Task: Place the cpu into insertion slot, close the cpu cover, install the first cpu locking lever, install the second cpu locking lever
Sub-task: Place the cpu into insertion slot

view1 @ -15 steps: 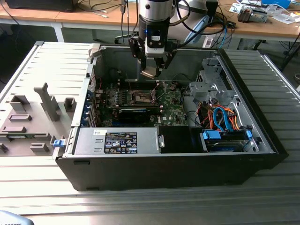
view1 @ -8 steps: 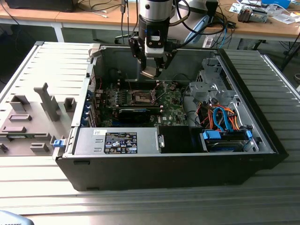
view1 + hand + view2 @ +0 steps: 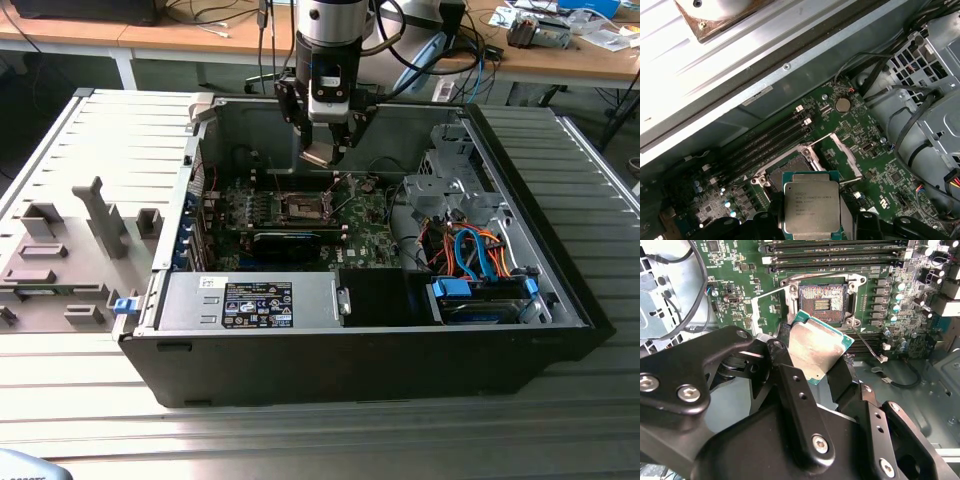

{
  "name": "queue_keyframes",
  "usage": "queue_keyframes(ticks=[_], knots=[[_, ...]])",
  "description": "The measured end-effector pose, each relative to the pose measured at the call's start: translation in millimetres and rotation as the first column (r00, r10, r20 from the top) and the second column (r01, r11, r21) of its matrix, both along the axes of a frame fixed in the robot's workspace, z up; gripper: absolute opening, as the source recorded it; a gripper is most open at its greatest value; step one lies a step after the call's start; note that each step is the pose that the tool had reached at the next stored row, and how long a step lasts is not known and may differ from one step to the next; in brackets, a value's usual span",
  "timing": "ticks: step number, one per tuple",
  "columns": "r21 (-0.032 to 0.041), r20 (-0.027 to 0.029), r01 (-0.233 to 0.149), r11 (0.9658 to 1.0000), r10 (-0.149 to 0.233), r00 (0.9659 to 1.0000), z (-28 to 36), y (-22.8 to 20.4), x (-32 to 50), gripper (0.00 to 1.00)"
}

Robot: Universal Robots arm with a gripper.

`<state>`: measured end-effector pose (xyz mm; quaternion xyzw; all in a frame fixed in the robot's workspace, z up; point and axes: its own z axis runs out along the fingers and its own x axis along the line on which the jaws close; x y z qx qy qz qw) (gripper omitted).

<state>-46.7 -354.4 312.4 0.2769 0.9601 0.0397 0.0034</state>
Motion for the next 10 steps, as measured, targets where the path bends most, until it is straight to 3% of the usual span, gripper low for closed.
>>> queue_keyframes(ticks=[10], knots=[[0.0000,0.0000,0.014,0.9999,-0.014,0.9999,-0.1,0.0,0.0,0.55]])
